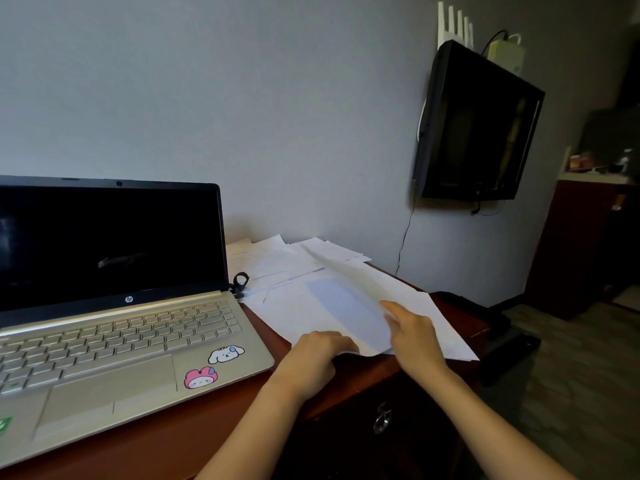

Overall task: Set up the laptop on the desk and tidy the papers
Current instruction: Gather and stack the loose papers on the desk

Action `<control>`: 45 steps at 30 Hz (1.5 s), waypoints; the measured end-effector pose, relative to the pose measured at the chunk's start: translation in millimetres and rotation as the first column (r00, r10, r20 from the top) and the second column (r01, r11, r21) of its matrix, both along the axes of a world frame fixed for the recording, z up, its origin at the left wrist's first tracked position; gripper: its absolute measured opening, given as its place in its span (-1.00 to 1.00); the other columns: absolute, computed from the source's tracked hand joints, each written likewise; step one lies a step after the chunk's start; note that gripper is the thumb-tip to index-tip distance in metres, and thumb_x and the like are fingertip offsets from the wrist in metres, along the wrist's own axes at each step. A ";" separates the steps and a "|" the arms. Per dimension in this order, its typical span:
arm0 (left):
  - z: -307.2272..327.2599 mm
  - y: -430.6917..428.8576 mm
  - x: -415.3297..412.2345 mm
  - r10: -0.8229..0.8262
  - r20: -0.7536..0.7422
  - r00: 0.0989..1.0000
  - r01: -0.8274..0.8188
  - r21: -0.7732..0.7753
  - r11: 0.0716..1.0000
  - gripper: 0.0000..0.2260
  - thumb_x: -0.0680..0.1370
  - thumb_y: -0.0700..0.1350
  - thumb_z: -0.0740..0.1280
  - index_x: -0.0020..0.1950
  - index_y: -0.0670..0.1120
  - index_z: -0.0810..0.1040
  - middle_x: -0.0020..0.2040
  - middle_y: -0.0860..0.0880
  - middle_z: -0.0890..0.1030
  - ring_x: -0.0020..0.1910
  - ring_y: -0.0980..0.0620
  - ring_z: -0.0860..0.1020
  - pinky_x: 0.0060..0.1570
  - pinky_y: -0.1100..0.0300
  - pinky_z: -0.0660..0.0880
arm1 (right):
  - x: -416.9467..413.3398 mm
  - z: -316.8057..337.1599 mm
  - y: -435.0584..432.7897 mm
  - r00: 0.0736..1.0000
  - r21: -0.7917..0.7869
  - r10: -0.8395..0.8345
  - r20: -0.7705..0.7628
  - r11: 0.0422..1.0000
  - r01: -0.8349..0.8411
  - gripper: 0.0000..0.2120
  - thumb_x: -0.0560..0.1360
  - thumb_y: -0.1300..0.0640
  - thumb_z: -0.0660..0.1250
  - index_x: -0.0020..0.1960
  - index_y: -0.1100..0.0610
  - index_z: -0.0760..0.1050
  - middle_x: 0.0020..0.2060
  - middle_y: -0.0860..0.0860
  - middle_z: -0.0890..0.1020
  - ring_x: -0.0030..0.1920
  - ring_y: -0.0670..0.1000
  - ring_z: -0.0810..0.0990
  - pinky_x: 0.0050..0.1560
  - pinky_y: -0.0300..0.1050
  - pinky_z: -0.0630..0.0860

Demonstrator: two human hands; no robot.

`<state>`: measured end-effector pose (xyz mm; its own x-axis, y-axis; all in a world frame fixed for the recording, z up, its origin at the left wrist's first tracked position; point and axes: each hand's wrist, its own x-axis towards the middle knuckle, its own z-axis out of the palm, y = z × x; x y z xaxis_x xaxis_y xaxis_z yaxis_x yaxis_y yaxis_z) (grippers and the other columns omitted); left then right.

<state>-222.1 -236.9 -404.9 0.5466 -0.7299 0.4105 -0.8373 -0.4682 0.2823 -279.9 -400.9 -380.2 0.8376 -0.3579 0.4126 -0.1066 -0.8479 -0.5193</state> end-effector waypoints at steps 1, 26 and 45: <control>-1.0 0.6 -0.5 -0.023 0.024 0.999 0.023 -0.022 0.999 -0.51 0.40 -0.43 0.14 0.20 -0.03 0.57 0.17 -0.01 0.59 0.20 0.00 0.51 0.11 0.29 0.35 | 0.1 -1.3 5.7 0.998 0.003 0.056 -0.002 0.998 -0.056 -0.67 0.62 0.23 0.11 0.35 0.13 0.43 0.23 0.10 0.55 0.24 0.13 0.50 0.21 -0.17 0.39; 1.7 15.8 -30.3 0.042 -0.096 0.995 -0.060 -0.203 0.977 -0.86 0.56 -0.15 0.29 0.00 -0.11 0.64 0.00 0.01 0.65 0.04 0.08 0.55 -0.09 0.37 0.33 | -34.0 -1.9 8.8 0.981 0.966 0.158 -0.113 0.250 0.071 -0.62 0.53 -0.10 0.22 0.04 0.23 0.48 -0.29 0.21 0.65 -0.38 0.09 0.62 -0.53 -0.26 0.49; 48.4 11.2 8.5 0.207 -0.493 0.845 -0.497 -0.583 0.642 -0.49 0.60 -0.20 0.18 0.51 -0.20 0.09 0.51 -0.10 0.16 0.49 -0.03 0.15 0.41 0.17 0.10 | -27.9 18.6 -63.3 0.924 0.863 -0.346 0.165 0.504 0.034 -0.67 0.50 0.33 0.33 0.25 0.37 0.45 0.22 0.24 0.53 0.20 0.27 0.52 0.22 0.11 0.45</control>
